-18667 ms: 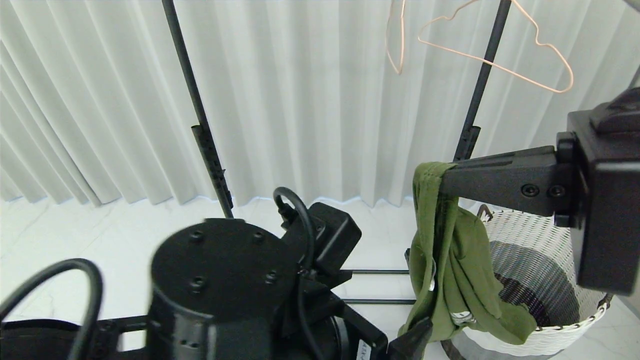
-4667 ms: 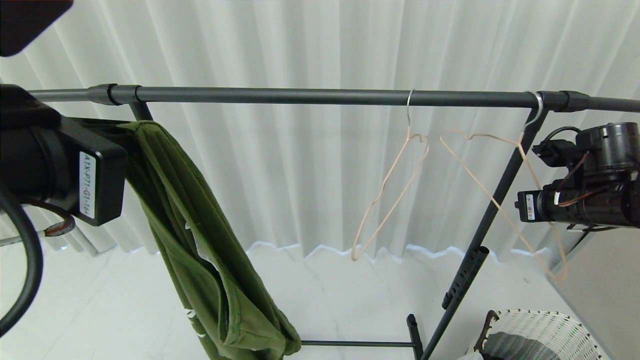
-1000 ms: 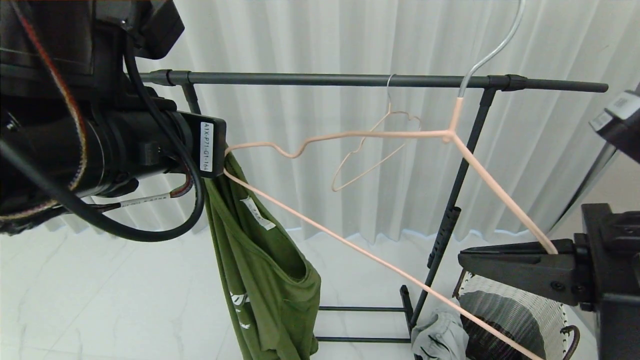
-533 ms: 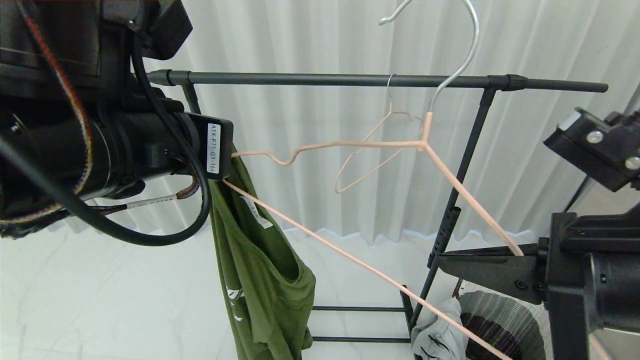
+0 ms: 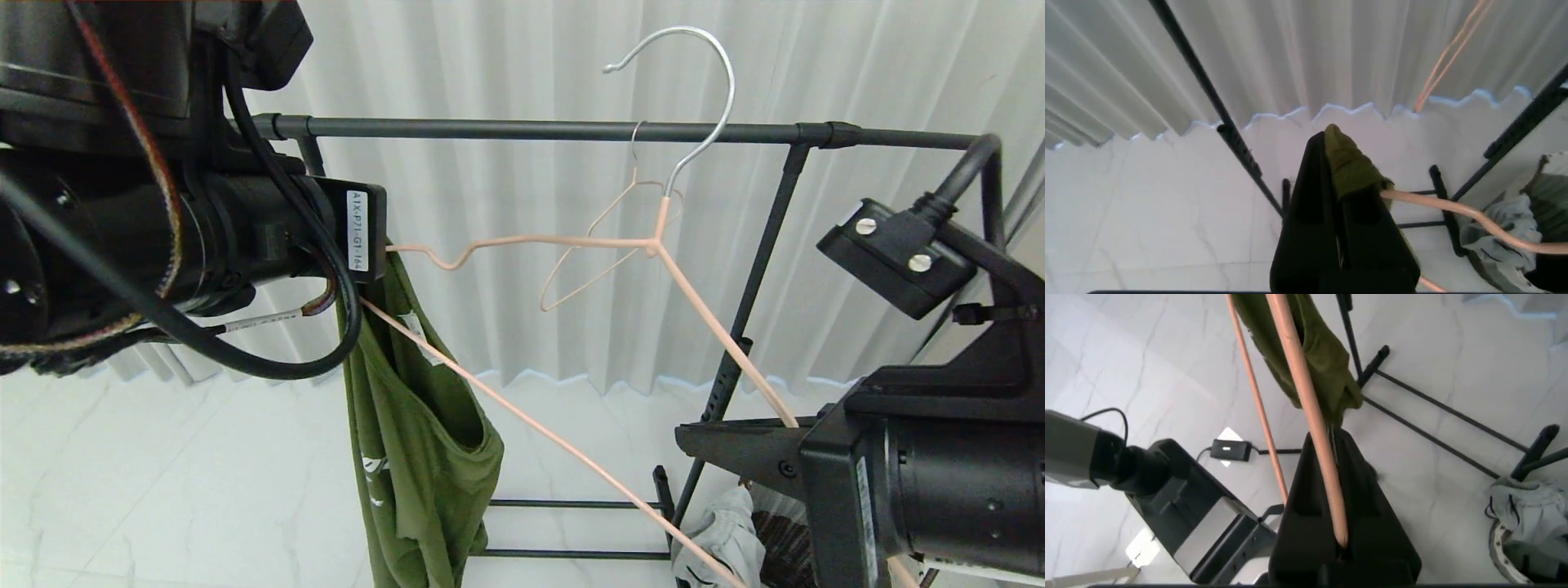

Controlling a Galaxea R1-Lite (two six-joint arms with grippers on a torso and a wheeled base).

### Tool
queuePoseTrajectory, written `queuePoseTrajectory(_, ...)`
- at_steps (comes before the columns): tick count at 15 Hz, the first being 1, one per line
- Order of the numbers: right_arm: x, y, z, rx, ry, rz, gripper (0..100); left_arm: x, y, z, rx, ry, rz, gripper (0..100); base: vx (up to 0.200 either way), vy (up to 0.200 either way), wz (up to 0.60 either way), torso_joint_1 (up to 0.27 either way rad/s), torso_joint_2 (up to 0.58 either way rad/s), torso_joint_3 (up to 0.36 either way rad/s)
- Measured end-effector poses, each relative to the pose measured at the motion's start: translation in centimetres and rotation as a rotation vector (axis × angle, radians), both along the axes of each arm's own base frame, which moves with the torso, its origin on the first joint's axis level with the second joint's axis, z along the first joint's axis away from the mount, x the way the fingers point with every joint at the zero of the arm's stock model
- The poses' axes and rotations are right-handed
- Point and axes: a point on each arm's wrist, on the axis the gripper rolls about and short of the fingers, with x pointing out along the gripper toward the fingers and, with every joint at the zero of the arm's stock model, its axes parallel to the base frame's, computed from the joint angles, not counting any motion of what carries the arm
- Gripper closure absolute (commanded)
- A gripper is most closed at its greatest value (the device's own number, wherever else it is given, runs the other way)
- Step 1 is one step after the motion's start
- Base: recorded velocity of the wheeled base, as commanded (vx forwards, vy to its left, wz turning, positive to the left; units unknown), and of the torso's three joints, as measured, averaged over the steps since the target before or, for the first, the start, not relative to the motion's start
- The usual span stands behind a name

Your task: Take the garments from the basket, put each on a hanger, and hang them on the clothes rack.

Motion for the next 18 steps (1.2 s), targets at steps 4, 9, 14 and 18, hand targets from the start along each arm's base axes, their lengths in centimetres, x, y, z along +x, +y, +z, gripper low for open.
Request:
queuePoseTrajectory(4, 0.2, 0.1, -0.1, -0.005, -0.008, -0.061, 100, 0.1, 0.1, -0.4, 0.028, -0.002, 0.051, 100, 0.0, 0.0, 0.0, 0.0, 0.0, 0.0)
queuePoseTrajectory(9, 0.6, 0.5, -0.1, -0.011, -0.029, -0.121, 100, -0.1, 0.2, -0.6, 0.041, 0.006, 0.052, 100, 0.0, 0.0, 0.0, 0.0, 0.0, 0.0)
queuePoseTrajectory(14, 1.1, 1.5, 0.4, -0.001, -0.043, -0.142, 100, -1.1, -0.9, -0.4, 0.032, 0.0, -0.009, 100, 0.0, 0.0, 0.0, 0.0, 0.0, 0.0)
queuePoseTrajectory(18, 1.3, 2.8, 0.4, 0.014, -0.059, -0.134, 100, -1.8, -1.6, -0.2, 0.007, -0.005, -0.053, 100, 0.0, 0.0, 0.0, 0.0, 0.0, 0.0)
